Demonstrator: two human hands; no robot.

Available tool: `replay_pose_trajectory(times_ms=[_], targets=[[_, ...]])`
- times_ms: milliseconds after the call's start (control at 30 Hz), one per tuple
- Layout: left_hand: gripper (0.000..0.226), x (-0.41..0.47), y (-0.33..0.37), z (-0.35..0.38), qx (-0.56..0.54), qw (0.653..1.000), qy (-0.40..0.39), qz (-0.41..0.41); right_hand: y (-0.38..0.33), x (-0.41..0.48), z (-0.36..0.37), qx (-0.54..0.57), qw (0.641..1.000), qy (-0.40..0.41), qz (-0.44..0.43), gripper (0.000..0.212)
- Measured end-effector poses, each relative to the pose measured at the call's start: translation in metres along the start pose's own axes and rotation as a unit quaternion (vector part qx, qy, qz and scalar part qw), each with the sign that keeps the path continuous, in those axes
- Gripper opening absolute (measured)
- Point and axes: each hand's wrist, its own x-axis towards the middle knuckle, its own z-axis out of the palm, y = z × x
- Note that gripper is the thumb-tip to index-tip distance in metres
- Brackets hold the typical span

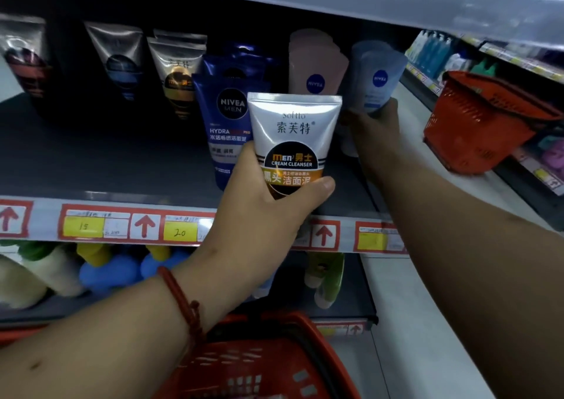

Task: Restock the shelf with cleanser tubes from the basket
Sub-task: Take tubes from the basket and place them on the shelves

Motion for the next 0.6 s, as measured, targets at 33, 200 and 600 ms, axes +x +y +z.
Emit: replay_pose_trajectory(times_ms=[33,200,600], targets=[[0.050,-0.004,0.002,-0.004,0.001,1.000,0.006,-0.002,-0.003,-0.002,0.001,-0.010,1.000,0.003,0.011,0.024],[0.047,-0.021,0.015,-0.038,0.026,0.999,0.039,-0.015,-0.022,-0.021,-0.004,-0.086,0.994,0.009,0.063,0.039],[0.053,-0.058,0.047,-0.133,0.046,0.988,0.132,-0.069,-0.092,-0.136,0.013,-0.157,0.984,0.054,0.069,0.063]])
